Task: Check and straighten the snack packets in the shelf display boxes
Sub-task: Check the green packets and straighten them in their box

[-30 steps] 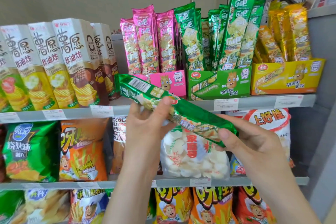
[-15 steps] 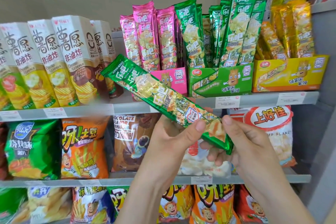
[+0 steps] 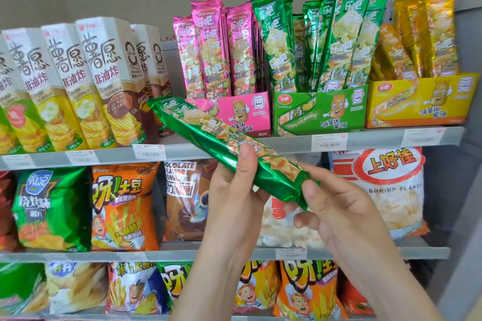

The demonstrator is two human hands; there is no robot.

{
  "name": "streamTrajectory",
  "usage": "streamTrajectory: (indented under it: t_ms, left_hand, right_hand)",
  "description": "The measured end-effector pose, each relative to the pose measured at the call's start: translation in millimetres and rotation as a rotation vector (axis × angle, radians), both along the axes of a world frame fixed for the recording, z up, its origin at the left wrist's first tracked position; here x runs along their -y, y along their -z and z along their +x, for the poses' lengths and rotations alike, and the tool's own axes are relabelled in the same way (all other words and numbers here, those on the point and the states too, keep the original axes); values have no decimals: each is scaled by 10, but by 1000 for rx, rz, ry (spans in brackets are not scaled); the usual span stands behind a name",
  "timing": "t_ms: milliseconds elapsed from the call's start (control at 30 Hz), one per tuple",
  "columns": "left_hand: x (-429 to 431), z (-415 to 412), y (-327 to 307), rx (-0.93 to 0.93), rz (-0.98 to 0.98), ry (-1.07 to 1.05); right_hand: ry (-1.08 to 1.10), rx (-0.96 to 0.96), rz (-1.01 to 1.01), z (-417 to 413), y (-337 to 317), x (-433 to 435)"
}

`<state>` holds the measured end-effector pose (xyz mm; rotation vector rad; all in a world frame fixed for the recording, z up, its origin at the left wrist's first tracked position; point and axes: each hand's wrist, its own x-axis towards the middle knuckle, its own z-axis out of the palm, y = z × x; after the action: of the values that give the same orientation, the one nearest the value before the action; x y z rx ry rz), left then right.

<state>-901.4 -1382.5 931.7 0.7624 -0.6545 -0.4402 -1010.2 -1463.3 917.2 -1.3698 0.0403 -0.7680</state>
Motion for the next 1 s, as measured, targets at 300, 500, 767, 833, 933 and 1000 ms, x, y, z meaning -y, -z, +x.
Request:
streamTrajectory:
  t_ms: [300,500,767,833,933,1000]
  left_hand:
    - [-14,33,43,156,65,-60]
    - [-83,58,91,297,156,49]
    - [-98,31,90,251,184,-112]
    - [-107,48,45,216,158,-154]
    - [-135,117,-36,143,81,-213]
    - [-159,174,-52,91,35,-229]
  right_hand:
    - [195,60,-128,2,26,-78]
    - [209,55,-183,0,36,-96]
    - [157,-44,-299,-32,68,-59]
    - [162,-38,-328,-40,91,-58]
    - [172,-19,-363,-66,119,-25]
    - [165,-43,-380,-80,148,11]
